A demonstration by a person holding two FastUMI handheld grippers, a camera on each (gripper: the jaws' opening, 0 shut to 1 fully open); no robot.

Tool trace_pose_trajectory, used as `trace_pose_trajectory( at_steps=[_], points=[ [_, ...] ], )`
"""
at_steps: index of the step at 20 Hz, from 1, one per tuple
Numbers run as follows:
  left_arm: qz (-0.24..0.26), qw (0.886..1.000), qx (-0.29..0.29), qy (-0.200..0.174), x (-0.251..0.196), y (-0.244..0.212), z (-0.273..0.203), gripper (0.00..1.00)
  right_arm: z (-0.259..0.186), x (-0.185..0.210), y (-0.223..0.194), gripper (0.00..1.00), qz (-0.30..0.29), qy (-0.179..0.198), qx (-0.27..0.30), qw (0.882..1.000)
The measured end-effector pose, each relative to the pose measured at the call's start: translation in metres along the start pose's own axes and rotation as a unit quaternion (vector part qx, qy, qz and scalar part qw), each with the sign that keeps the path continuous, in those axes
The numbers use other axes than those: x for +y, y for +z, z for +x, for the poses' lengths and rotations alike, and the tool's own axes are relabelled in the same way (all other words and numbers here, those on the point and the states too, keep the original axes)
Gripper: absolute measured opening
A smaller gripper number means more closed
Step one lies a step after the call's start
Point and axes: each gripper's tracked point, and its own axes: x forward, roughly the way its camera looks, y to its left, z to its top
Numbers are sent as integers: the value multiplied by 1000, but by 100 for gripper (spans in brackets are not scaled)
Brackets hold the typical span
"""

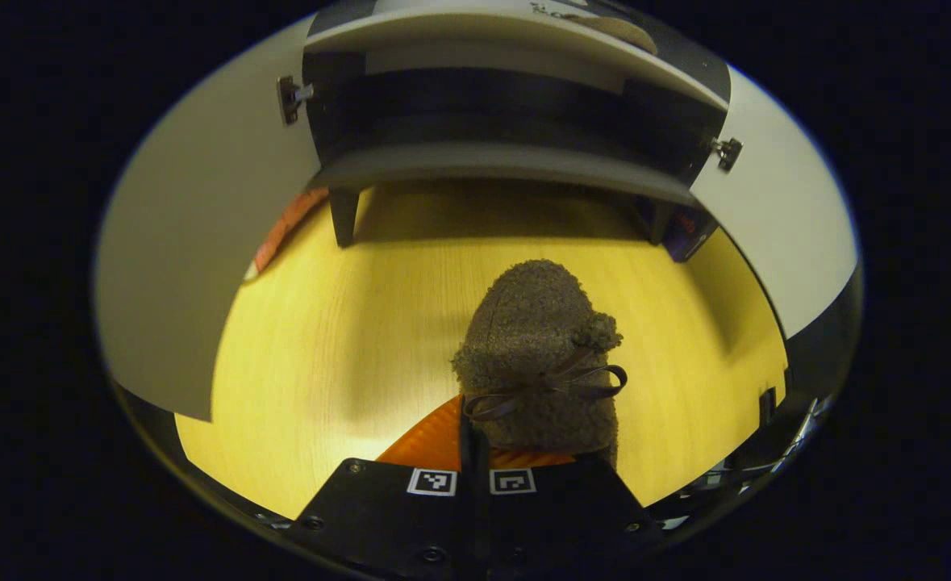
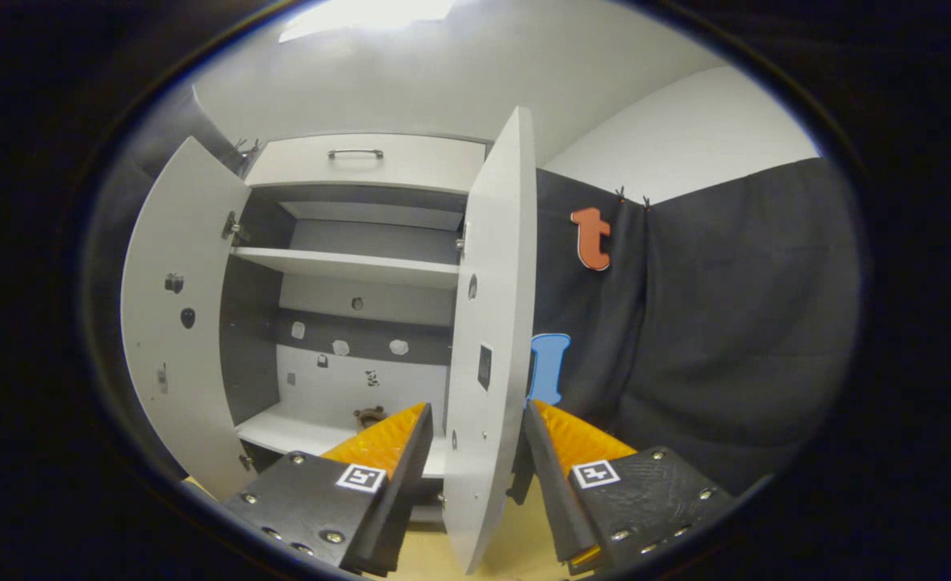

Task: Grab one shoe with the right hand and put it into the shoe cabinet, grab the other shoe with the left hand and put it into the shoe cabinet; then close the right door with the right hand and the left door with the left hand.

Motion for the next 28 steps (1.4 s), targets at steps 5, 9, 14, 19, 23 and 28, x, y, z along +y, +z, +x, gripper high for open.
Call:
trace_pose_trajectory(
  at_steps=[5, 9, 14, 19, 23, 28],
  points=[
    [22, 995, -92, -10, -12, 90, -40, 1, 1, -6, 0, 70, 19, 4, -5, 1000],
    [30, 985, -171, -20, -25, 168, -80, 1, 0, -17, 3, 70, 26, 4, -9, 1000],
    [21, 971, -236, -25, -36, 252, -108, 1, -2, -36, 6, 70, 31, -4, -15, 999],
    [18, 960, -279, -8, -30, 322, -115, 0, 0, -63, 11, 66, 27, -24, -24, 999],
    [18, 953, -303, 14, -18, 373, -110, 1, 5, -85, 10, 69, 19, -44, -27, 998],
    [11, 947, -318, 35, -2, 424, -96, 0, 9, -108, 0, 66, 11, -72, -13, 997]
  ],
)
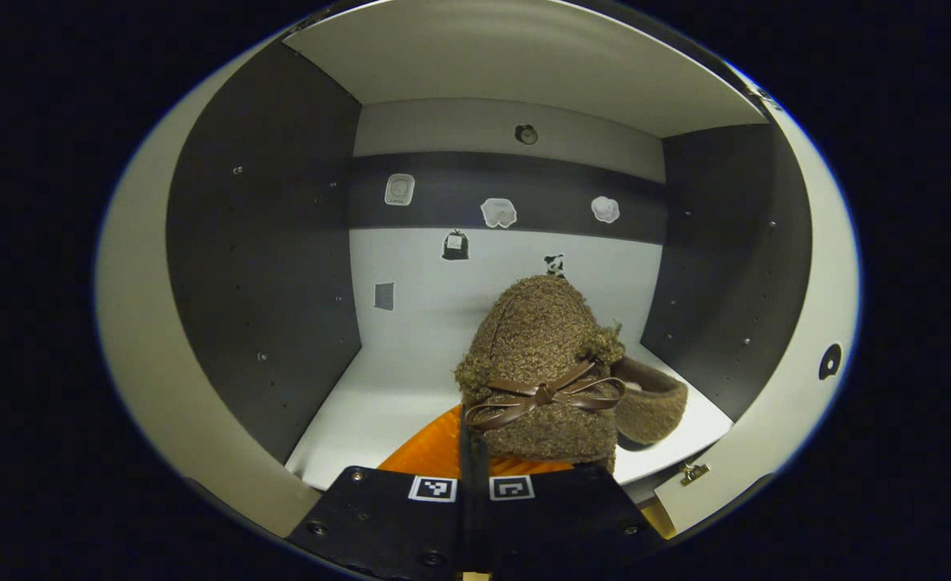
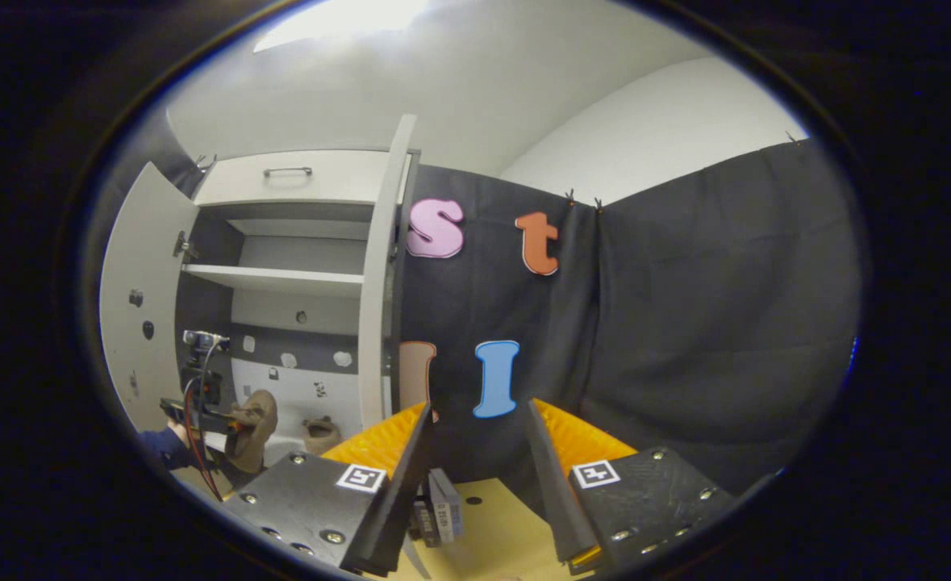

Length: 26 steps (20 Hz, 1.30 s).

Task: Grab one shoe with the right hand and put it into the shoe cabinet, grab the other shoe with the left hand and put it into the shoe cabinet; then close the right door with the right hand and the left door with the left hand.

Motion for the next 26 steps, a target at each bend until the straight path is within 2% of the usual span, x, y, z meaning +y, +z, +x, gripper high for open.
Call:
trace_pose_trajectory(
  at_steps=[6, 7, 9, 10, 17, 23, 25, 26],
  points=[
    [30, 999, -12, 16, 9, 13, 46, 0, 2, -22, -21, 66, -13, -35, 28, 999],
    [37, 999, -11, 16, 8, 12, 50, 0, 2, -24, -25, 69, -16, -40, 34, 998],
    [41, 999, -10, 17, 5, 9, 59, 0, 1, -29, -33, 66, -20, -48, 45, 998],
    [42, 999, -8, 21, 5, 8, 62, 0, -1, -30, -36, 70, -22, -51, 49, 997],
    [70, 997, 14, 37, 10, -10, 83, 2, -10, -33, -62, 70, -9, -60, 80, 995],
    [80, 995, 29, 54, 22, -16, 86, 20, -22, -49, -79, 70, 12, -77, 100, 992],
    [87, 994, 39, 50, 23, -18, 79, 36, -24, -51, -81, 70, 21, -77, 102, 992],
    [87, 994, 41, 46, 22, -18, 75, 55, -23, -51, -83, 70, 24, -76, 102, 992]
  ],
)
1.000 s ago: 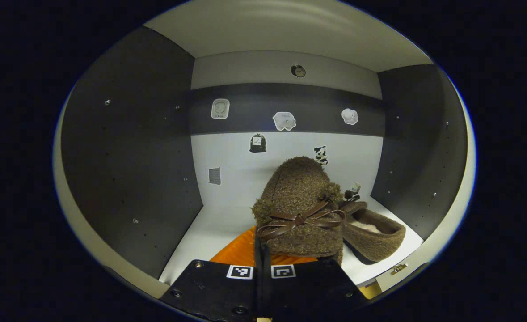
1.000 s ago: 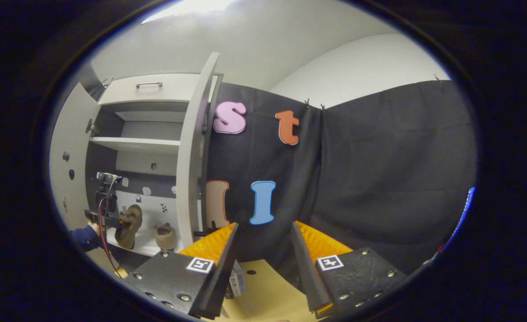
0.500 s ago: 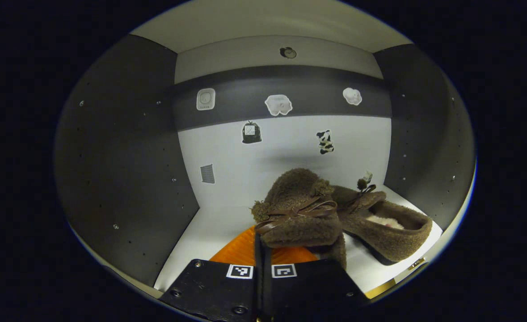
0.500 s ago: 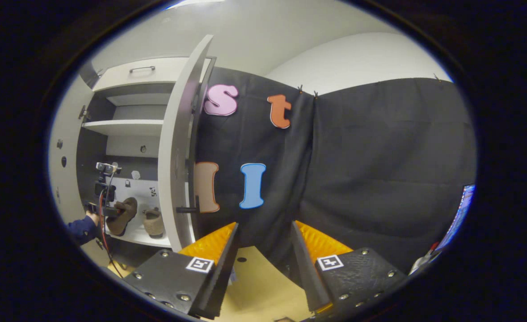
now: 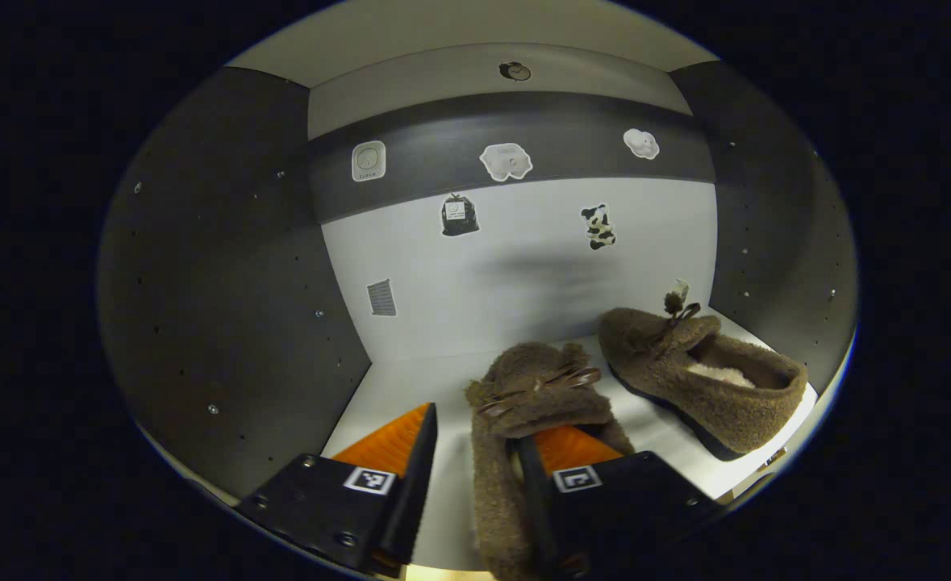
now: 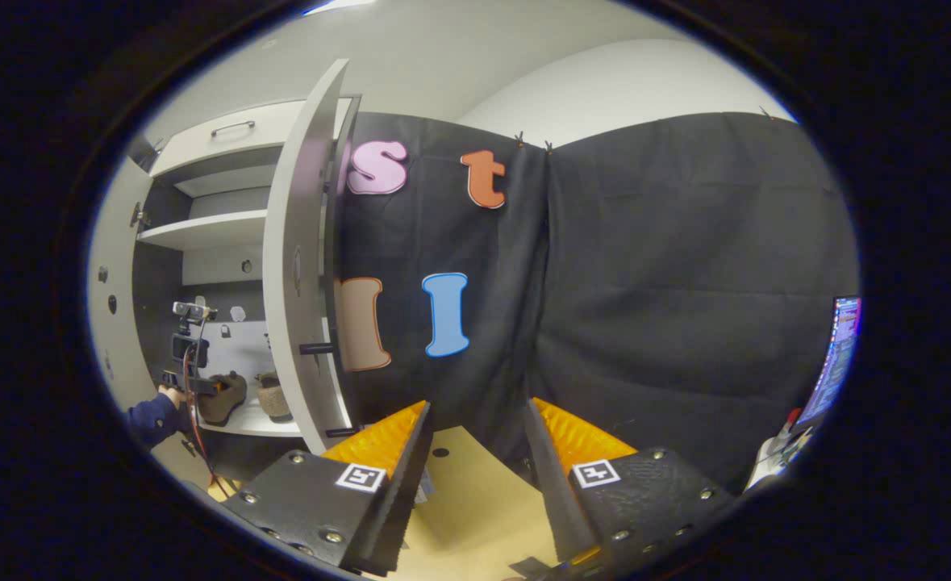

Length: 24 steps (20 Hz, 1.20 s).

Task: Grab one shoe with the right hand and put it into the shoe cabinet, grab the other shoe with the left hand and put it into the shoe cabinet; then close the right door with the right hand and the left door with the left hand.

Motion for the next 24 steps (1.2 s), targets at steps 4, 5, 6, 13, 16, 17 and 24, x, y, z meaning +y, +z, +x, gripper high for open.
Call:
trace_pose_trajectory(
  at_steps=[4, 5, 6, 13, 16, 17, 24],
  points=[
    [-2, 1000, 5, -19, -1, -6, -24, 72, 0, 7, 0, 70, 3, 13, -2, 1000],
    [1, 1000, -3, -20, 1, -3, -28, 72, -1, 10, 0, 67, 3, 18, -2, 1000],
    [2, 1000, -5, -20, 2, -3, -29, 71, -1, 11, -1, 67, 5, 24, -2, 1000],
    [9, 1000, 16, 0, 2, -7, 1, 71, -23, 10, -28, 67, 2, 27, 18, 999],
    [-20, 1000, 17, 4, 3, -11, -3, 71, -41, -14, -43, 70, 0, 5, 36, 999],
    [-31, 999, 19, 5, 4, -13, -8, 72, -47, -25, -47, 67, 2, -7, 42, 999],
    [-51, 998, 5, -42, -3, -11, -58, 72, -59, -50, -56, 75, 41, -30, 50, 997]
  ],
)
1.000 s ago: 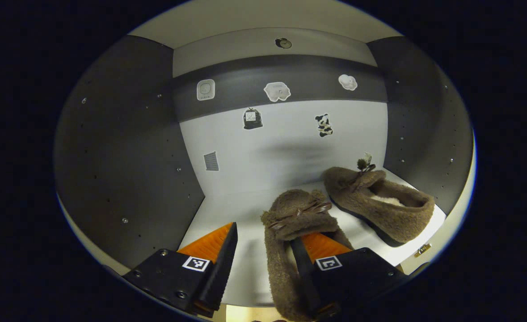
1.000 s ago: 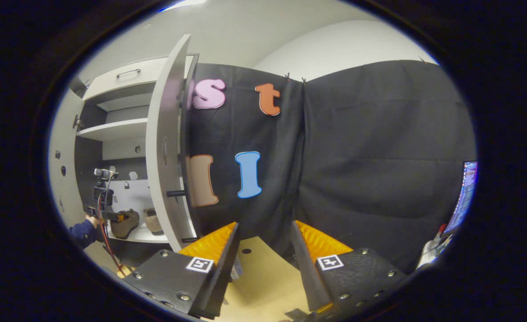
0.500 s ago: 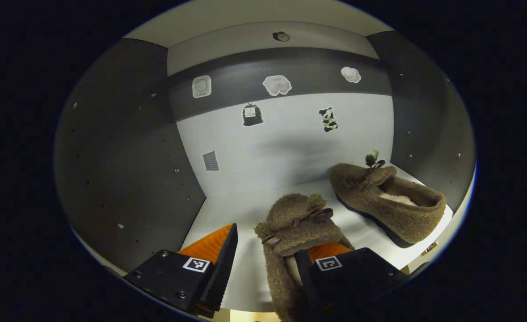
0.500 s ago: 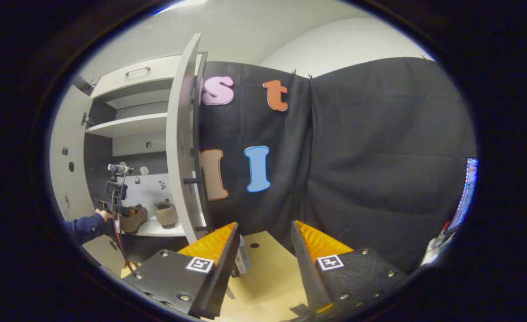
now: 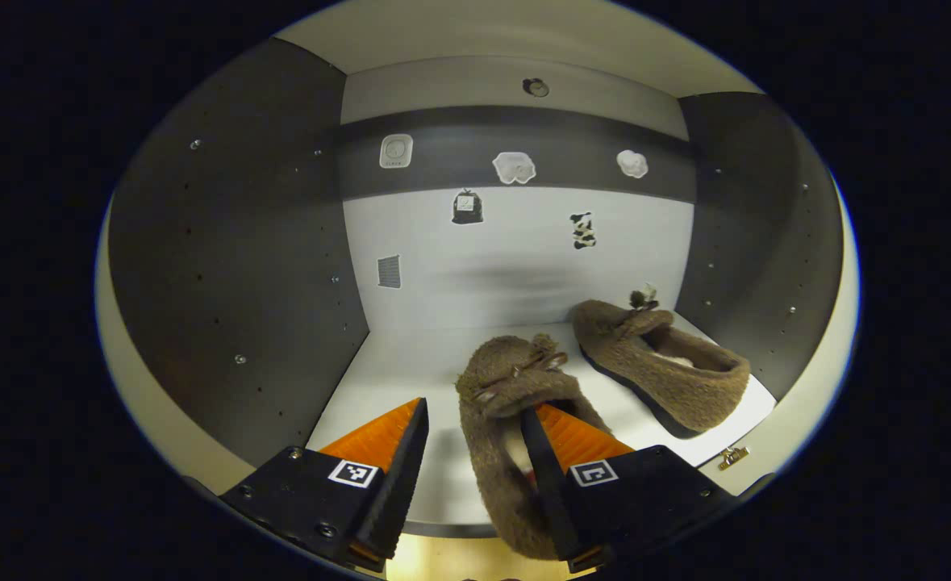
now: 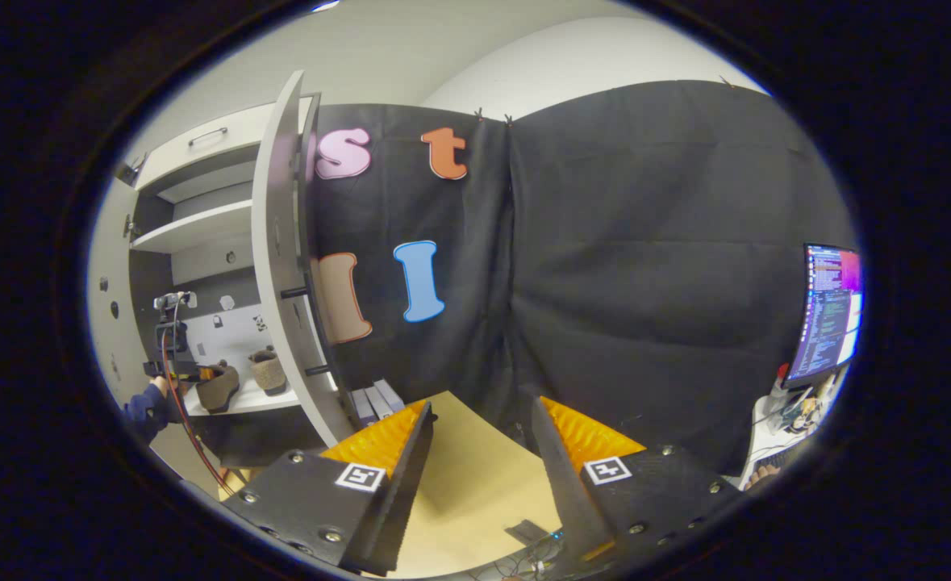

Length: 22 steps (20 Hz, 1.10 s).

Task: Grab one shoe with the right hand and put it into the shoe cabinet, grab the other shoe with the left hand and put it into the shoe cabinet; then close the right door with the right hand and the left door with the left hand.

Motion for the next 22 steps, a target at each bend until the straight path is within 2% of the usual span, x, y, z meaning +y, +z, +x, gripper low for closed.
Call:
trace_pose_trajectory(
  at_steps=[3, 6, 13, 16, 22],
  points=[
    [12, 1000, -23, -17, -9, 1, -32, 73, -2, 6, 1, 75, -9, 15, -5, 1000],
    [20, 998, -49, -38, -21, 2, -63, 71, 2, 29, -2, 75, -18, 33, -2, 999],
    [13, 996, -73, -58, -28, -16, -114, 72, 3, 49, -14, 75, -20, 61, 10, 998],
    [17, 995, -66, -66, -32, -29, -111, 72, 4, 52, -16, 75, -18, 67, 11, 998],
    [24, 997, -44, -57, -27, -38, -88, 72, 1, 41, -13, 75, -20, 59, 5, 998]
  ],
)
